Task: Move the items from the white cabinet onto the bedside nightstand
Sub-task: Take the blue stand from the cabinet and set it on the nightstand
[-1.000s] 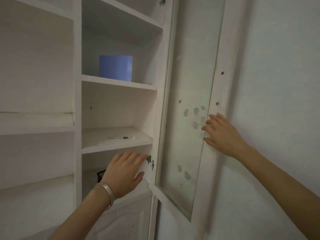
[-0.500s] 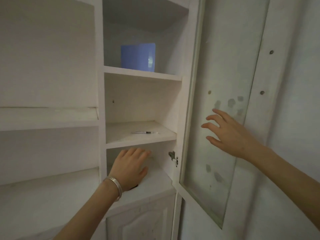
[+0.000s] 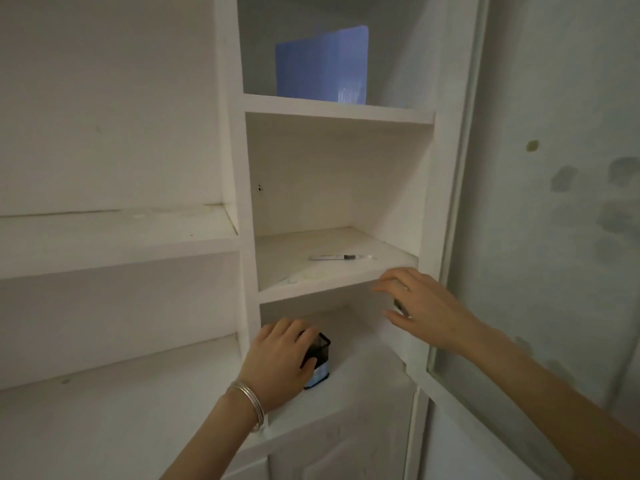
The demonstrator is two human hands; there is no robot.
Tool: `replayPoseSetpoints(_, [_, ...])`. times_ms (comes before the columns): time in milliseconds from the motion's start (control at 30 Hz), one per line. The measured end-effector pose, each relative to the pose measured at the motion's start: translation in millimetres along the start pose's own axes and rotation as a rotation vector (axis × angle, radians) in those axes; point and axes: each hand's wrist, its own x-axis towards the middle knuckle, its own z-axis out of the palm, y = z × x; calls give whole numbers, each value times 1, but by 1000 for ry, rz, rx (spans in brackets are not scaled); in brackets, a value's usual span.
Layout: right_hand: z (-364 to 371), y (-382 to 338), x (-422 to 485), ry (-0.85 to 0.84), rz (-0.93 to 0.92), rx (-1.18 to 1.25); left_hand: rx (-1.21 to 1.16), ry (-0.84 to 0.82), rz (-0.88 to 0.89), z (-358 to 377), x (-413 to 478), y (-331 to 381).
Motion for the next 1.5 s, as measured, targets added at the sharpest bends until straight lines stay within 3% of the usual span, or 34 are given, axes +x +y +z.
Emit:
replayPoseSetpoints(500, [-116, 54, 168, 422, -22, -87, 182, 472, 93, -130, 179, -46])
replayPoseSetpoints(700, [-146, 87, 221, 530, 138, -108, 281, 620, 82, -168, 222, -58])
replayPoseSetpoints(800, [-152, 104, 240, 508, 237, -53, 306, 619, 46, -176, 232, -66])
replayPoseSetpoints(1033, [-155, 110, 278, 420, 303, 401, 334, 579, -33, -181, 231, -73])
replayPoseSetpoints(1300, [-163, 95, 277, 500, 264, 531, 316, 575, -89, -195, 219, -76])
replayPoseSetpoints(1500, [-180, 90, 222, 663, 246, 446, 295, 567, -123, -202, 203, -73])
